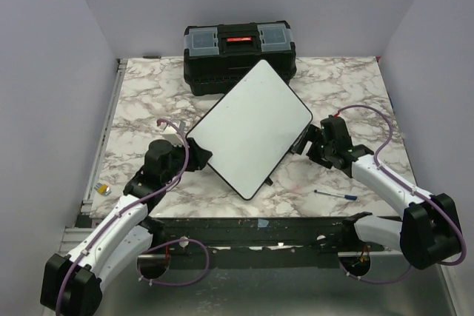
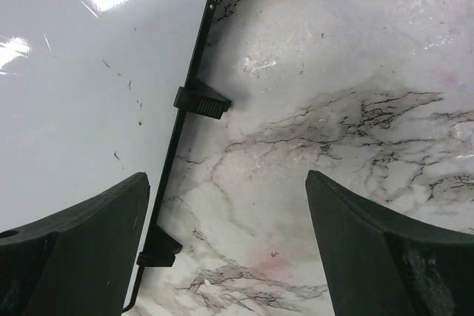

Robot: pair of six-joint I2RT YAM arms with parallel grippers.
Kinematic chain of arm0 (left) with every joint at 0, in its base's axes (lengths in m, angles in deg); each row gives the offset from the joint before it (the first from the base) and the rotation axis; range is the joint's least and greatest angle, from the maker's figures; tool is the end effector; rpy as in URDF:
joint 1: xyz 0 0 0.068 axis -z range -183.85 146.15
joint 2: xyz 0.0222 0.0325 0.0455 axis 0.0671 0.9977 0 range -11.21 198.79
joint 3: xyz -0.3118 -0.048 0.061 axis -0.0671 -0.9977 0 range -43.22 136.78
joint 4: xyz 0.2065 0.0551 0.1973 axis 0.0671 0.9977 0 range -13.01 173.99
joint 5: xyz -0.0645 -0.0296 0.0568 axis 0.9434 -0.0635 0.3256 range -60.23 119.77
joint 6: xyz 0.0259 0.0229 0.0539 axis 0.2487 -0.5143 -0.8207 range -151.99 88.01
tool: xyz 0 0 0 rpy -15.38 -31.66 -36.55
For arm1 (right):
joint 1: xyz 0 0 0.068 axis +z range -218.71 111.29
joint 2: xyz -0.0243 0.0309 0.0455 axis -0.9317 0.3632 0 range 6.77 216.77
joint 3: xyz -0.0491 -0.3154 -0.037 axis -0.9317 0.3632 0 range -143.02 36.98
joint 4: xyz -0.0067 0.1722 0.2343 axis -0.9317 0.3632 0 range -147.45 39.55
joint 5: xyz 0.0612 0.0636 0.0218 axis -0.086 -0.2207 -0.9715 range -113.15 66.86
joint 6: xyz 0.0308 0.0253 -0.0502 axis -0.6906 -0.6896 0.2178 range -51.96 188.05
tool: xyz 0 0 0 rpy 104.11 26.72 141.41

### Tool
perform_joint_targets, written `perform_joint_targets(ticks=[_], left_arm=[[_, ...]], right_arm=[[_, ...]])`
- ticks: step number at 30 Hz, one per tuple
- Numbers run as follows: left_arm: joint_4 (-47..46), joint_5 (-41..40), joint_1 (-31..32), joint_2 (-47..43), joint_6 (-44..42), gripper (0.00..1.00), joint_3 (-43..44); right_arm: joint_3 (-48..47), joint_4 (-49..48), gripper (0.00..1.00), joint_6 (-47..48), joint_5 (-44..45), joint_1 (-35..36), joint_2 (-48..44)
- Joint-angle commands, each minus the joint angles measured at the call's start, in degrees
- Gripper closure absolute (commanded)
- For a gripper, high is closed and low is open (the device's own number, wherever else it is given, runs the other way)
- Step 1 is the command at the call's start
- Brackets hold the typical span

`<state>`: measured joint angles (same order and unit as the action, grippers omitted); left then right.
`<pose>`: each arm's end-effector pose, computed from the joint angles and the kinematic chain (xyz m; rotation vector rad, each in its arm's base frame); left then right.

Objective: Write a sentence on the whiteboard
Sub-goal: Pick up the whiteboard marker from the center of the board.

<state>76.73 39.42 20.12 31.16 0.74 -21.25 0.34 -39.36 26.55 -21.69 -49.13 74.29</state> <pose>0.1640 -0.0820 0.2427 -0.0354 2.0057 -0.8128 0.2349 0.0821 0.2200 0.4822 2.4289 0.4438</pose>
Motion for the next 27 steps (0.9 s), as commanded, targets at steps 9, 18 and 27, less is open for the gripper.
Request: perform_joint_targets(ticks=[9, 18, 27], left_arm=[[9.09, -1.02, 0.20, -3.05, -3.98, 0.34, 2.70], [14.74, -2.74, 1.43, -10.98, -6.10, 0.23, 7.16], [9.62, -9.06, 16.39, -2.63, -13.52, 0.22, 13.49]], right_arm=[[-2.19, 0.71, 0.10, 1.76, 3.24, 0.38, -0.37], [-9.44, 5.19, 0.09, 4.68, 7.55, 0.35, -2.52], [-25.30, 13.67, 0.08, 8.83, 13.09, 0.38, 0.17]])
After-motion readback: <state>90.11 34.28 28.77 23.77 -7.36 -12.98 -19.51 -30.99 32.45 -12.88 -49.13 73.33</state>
